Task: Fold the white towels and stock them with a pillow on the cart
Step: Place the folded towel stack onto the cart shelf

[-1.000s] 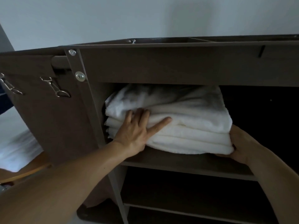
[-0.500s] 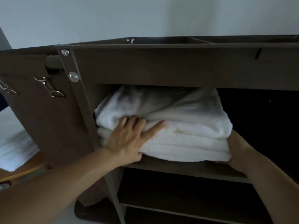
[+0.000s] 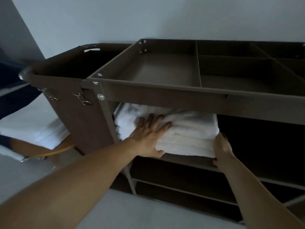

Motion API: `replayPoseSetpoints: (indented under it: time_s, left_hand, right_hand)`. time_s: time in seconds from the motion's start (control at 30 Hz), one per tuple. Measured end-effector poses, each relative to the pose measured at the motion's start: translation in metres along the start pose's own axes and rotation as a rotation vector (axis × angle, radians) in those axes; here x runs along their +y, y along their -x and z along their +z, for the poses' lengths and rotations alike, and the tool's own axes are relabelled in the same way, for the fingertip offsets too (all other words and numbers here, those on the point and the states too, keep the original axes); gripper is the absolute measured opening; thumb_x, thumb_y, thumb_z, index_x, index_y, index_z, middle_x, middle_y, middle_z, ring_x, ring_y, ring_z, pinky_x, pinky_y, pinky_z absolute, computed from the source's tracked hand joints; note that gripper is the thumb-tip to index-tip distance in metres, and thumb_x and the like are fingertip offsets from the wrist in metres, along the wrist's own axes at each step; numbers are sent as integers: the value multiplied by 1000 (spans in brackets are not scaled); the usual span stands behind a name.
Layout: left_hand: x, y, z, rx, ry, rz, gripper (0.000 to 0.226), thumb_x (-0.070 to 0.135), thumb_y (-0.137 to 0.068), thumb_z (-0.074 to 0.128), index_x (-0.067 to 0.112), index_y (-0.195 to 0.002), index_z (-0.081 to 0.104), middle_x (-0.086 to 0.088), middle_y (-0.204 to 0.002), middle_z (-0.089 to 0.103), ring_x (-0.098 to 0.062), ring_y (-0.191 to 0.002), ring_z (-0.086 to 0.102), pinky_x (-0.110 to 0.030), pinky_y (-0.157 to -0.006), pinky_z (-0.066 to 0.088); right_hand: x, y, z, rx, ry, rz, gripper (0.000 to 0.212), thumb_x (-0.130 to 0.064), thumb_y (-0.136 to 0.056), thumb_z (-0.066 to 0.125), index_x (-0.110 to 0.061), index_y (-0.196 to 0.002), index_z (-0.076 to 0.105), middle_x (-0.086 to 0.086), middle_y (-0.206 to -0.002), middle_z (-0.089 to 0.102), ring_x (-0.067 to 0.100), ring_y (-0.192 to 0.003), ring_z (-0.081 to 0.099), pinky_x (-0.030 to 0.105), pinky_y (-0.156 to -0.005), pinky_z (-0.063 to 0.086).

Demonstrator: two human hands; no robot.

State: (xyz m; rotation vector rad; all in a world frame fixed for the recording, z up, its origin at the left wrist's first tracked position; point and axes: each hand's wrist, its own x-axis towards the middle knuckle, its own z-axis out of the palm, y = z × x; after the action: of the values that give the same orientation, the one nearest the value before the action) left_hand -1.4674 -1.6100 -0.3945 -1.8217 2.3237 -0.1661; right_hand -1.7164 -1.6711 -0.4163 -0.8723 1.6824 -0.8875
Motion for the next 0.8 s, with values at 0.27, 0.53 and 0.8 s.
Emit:
replayPoseSetpoints:
  time_s: [0.27,0.53,0.8]
  left_hand:
    - [5,149,-20,-102,42,66,77,44,-92,49,24,-155,12,-5,-162,8,-27,-150,6,-47,-119,14]
    - [-119,326,3,-73,151,-226,85,50,-73,68,22,-147,37,-5,-153,38,-29,-143,34,-53,-104,43]
    - [-304,468,-3,6,131,-597,89,48,-85,61,17,-155,14,-7,-161,17,-28,-149,15,-48,-115,22]
  right_hand:
    - [-3,158,-2,-110,587,-496,71,-64,-94,29,-35,-157,15,-7,-165,10,23,-151,6,56,-118,17]
    - [-4,266,119,-438,1016,-669,67,-61,-99,29,-31,-157,18,-8,-165,10,17,-153,0,51,-122,16]
    - [-36,388,323,-668,1066,-779,64,-58,-99,39,-29,-154,27,-4,-164,18,18,-152,7,54,-120,20]
